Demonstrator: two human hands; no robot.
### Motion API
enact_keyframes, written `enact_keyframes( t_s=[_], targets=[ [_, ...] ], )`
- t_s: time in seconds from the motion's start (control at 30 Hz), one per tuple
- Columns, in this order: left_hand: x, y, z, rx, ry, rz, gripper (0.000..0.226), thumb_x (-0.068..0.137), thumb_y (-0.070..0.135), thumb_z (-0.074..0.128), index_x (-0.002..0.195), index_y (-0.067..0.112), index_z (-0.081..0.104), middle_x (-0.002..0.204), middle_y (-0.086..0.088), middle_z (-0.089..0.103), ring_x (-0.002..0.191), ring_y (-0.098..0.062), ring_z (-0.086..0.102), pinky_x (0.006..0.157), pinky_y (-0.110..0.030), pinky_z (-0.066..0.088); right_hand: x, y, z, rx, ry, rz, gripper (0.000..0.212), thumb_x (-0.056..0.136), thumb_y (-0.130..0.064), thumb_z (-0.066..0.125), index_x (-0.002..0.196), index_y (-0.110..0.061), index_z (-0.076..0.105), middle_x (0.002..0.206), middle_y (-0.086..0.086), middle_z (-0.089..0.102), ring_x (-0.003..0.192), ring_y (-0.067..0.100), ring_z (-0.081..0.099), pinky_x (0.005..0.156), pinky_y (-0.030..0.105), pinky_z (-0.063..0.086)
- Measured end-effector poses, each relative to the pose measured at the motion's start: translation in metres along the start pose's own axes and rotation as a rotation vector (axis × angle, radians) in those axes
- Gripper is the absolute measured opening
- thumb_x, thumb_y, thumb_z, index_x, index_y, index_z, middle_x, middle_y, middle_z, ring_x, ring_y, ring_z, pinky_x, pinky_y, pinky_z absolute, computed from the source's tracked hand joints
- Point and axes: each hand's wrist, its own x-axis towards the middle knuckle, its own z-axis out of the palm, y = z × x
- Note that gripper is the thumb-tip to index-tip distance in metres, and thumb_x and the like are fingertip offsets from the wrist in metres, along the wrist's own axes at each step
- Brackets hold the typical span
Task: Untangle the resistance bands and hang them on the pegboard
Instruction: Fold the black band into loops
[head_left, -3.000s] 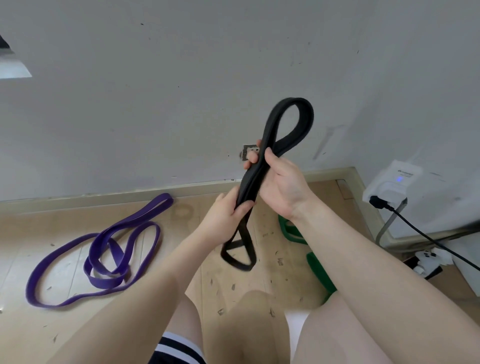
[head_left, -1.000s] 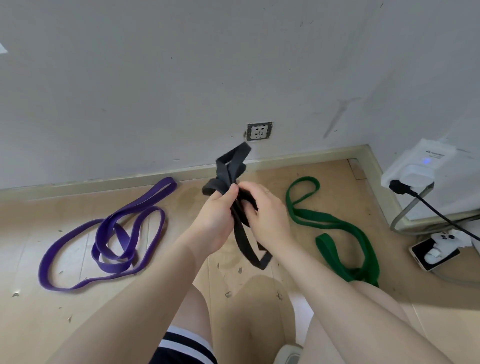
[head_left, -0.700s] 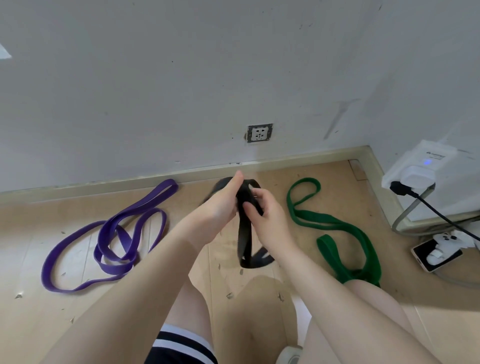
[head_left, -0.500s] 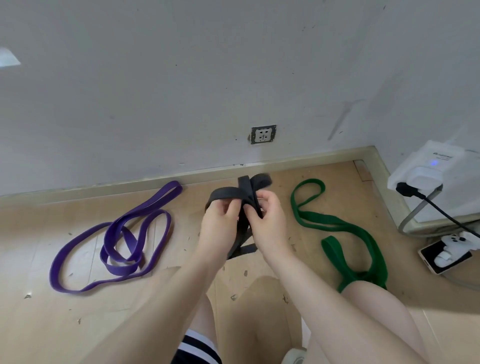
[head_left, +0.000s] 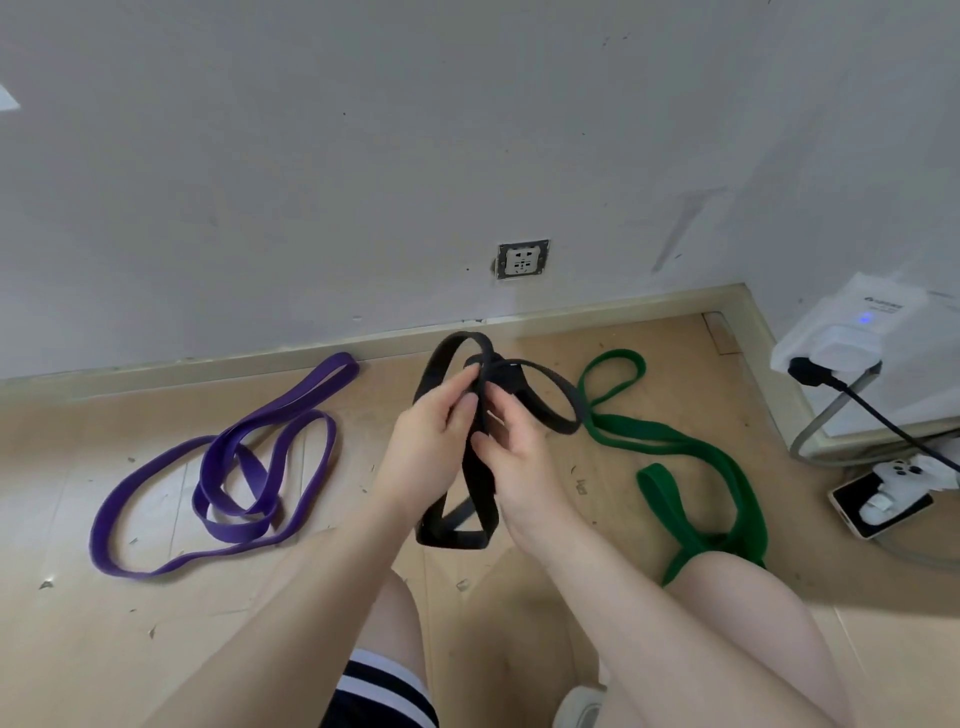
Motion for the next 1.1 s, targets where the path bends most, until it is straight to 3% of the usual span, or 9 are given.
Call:
enact_keyframes(
  t_s=[0.1,0.27,0.33,0.43,0.63,0.73,0.83,0.97,1.1],
  targets=[
    [0.005,-0.001,-0.011,0.071,0.023,0.047,0.033,0.094,0.020,0.052,0.126,0.029,0.051,0.104,0.024,0.060,0.096,0.012,0.054,0.083,-0.007,0.042,-0.003,-0.005,-0.003,-0.095,-0.124,-0.001,0.059,0.096,-0.001,0.040,0.144,-0.033,0.028,0.141,-0.022,0.035,0.122,-0.018,0.033,0.099,0.004,0.028],
    [0.014,-0.004,-0.026,0.204,0.008,0.070,0.031,0.095,0.012,0.049,0.125,0.016,0.051,0.095,0.012,0.059,0.090,-0.003,0.060,0.067,-0.004,0.043,-0.002,-0.019,-0.010,-0.275,-0.430,0.025,0.071,0.096,-0.003,0.041,0.149,-0.034,0.004,0.149,-0.019,0.018,0.138,0.004,0.024,0.114,0.027,0.024],
    [0.017,-0.002,-0.038,0.264,-0.043,0.086,0.034,0.094,0.010,0.048,0.127,0.016,0.049,0.091,0.014,0.056,0.082,0.005,0.054,0.063,-0.002,0.042,0.004,-0.029,-0.017,-0.429,-0.507,-0.024,0.066,0.097,-0.009,0.044,0.149,-0.029,0.009,0.151,-0.018,0.017,0.136,-0.003,0.020,0.111,0.016,0.025],
    [0.026,0.000,-0.051,0.357,-0.109,0.096,0.037,0.093,0.007,0.043,0.129,0.014,0.047,0.102,0.003,0.062,0.086,-0.006,0.057,0.069,-0.013,0.045,0.017,-0.040,-0.023,-0.660,-0.603,-0.128,0.064,0.097,-0.014,0.044,0.149,-0.028,0.009,0.153,-0.021,0.011,0.138,-0.006,0.013,0.115,0.021,0.019],
    [0.035,0.004,-0.075,0.609,-0.281,0.162,0.054,0.085,0.014,0.060,0.135,0.017,0.038,0.122,0.002,0.056,0.106,-0.011,0.054,0.086,-0.022,0.042,0.024,-0.049,-0.010,-0.391,-0.767,-0.041,0.075,0.090,0.005,0.041,0.148,-0.031,0.011,0.140,-0.030,0.016,0.133,-0.006,0.020,0.105,0.016,0.029],
    [0.038,0.010,-0.091,0.684,-0.294,0.089,0.047,0.093,0.006,0.045,0.138,0.017,0.037,0.128,0.000,0.051,0.115,-0.017,0.049,0.091,-0.022,0.037,0.037,-0.055,-0.016,-0.282,-0.555,-0.144,0.037,0.092,-0.002,0.044,0.123,-0.019,0.056,0.122,-0.009,0.058,0.107,0.002,0.057,0.080,0.017,0.047],
    [0.037,0.021,-0.108,0.718,-0.225,0.048,0.042,0.096,0.004,0.040,0.135,0.019,0.039,0.124,0.004,0.049,0.114,-0.014,0.044,0.091,-0.020,0.032,0.064,-0.060,-0.037,-0.322,-0.123,-0.291,0.011,0.091,-0.014,0.056,0.100,-0.021,0.059,0.091,-0.007,0.062,0.081,0.005,0.058,0.074,0.022,0.044],
    [0.037,0.041,-0.125,0.737,-0.159,0.151,0.040,0.095,0.001,0.040,0.129,0.022,0.045,0.108,0.016,0.043,0.109,-0.006,0.035,0.093,-0.019,0.030,0.092,-0.069,-0.037,-0.524,-0.386,-0.224,0.096,0.075,-0.031,0.076,0.147,-0.032,0.011,0.146,-0.021,0.019,0.134,-0.004,0.017,0.108,0.021,0.017],
    [0.039,0.051,-0.143,0.703,-0.060,0.289,0.041,0.092,-0.006,0.041,0.125,0.017,0.051,0.108,0.016,0.045,0.107,-0.005,0.035,0.094,-0.023,0.032,0.112,-0.096,-0.010,-0.680,-0.525,-0.425,0.105,0.064,-0.041,0.080,0.147,-0.036,0.014,0.146,-0.016,0.033,0.139,0.003,0.022,0.117,0.036,0.009]
  ],
)
